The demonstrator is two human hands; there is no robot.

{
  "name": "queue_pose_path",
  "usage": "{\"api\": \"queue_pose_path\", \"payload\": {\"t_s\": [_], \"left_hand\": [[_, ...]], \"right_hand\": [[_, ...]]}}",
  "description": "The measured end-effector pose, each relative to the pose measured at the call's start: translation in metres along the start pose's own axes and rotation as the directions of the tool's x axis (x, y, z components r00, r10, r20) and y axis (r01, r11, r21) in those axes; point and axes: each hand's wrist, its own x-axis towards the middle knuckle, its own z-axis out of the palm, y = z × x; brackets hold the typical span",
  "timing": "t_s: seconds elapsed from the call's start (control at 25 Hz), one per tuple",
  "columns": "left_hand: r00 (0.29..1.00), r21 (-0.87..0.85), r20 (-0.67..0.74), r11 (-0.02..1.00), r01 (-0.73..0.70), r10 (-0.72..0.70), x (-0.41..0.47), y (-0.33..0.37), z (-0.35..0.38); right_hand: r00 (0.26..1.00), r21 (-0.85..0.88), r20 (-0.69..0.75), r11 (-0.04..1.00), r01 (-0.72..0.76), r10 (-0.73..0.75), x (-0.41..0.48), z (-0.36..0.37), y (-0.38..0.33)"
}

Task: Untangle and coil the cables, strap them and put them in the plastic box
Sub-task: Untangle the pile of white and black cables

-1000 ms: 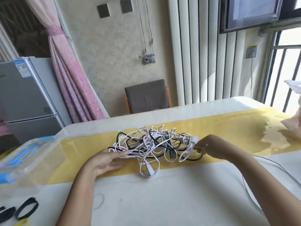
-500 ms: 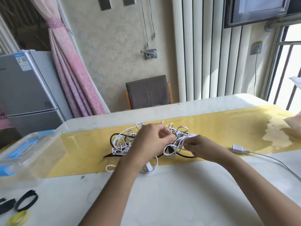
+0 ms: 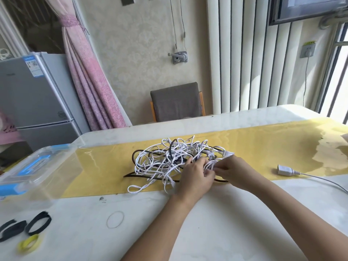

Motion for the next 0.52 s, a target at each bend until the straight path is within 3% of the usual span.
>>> {"api": "queue_pose_path", "payload": {"t_s": [0.08,0.2,0.36,0.52], "left_hand": [[0.996,-0.072,-0.031,0.994,0.076,-0.079,0.001,-0.002,-0.001],[0.992,-0.034,-0.121,0.999,0.029,-0.033,0.001,-0.002,-0.001],[0.972,0.170,-0.222,0.985,-0.036,0.073,0.011,-0.021,-0.003],[0.967,0.335,-0.255,0.936,0.110,-0.023,0.017,-0.058,-0.024]], "right_hand": [[0.999,-0.004,0.028,1.000,0.026,-0.026,0.000,0.000,-0.004],[0.997,-0.082,-0.008,0.994,0.069,-0.070,-0.003,-0.002,-0.013],[0.990,-0.183,-0.089,0.979,0.090,-0.108,-0.007,-0.012,-0.018],[0.977,-0.076,-0.168,0.990,0.122,-0.133,-0.012,-0.030,-0.019]]}}
